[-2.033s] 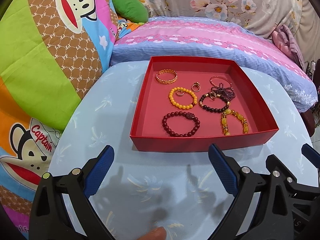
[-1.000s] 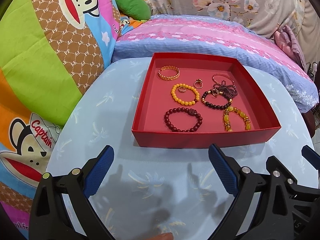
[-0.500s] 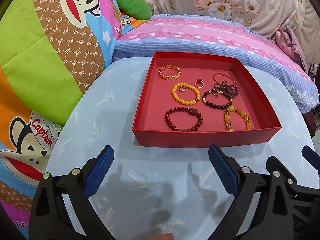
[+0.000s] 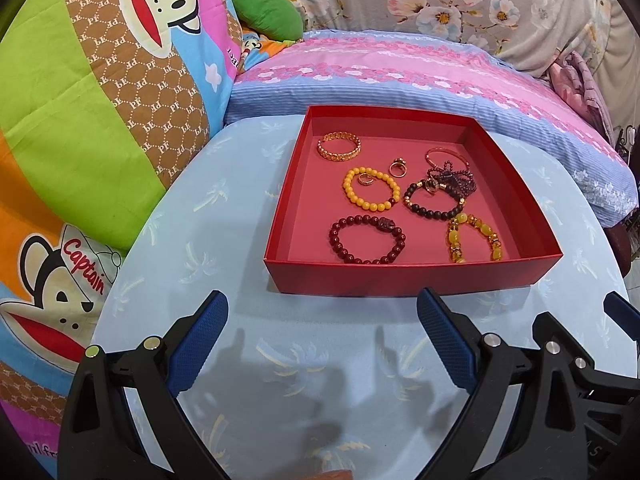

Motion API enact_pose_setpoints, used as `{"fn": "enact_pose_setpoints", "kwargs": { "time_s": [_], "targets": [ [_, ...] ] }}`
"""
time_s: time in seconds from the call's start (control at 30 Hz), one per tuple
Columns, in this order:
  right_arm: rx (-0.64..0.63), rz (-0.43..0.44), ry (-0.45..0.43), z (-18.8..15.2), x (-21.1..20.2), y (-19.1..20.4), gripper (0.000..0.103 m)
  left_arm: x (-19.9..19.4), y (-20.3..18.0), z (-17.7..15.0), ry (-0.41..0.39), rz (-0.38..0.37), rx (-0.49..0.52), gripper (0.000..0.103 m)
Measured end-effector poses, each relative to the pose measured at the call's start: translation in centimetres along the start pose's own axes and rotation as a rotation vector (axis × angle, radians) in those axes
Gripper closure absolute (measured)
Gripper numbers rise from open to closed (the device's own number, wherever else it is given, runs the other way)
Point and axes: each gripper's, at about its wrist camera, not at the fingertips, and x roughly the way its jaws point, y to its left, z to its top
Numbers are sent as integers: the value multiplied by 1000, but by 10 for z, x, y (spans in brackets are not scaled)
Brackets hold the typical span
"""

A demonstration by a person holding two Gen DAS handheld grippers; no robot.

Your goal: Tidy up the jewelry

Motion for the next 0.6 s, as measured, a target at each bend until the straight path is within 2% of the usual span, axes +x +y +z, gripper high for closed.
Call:
{"fn": "enact_pose_setpoints", "kwargs": {
  "time_s": [0.6],
  "targets": [
    [3, 2, 2, -1, 1, -1, 7, 0, -4, -1, -2, 14, 1, 12]
  ]
}}
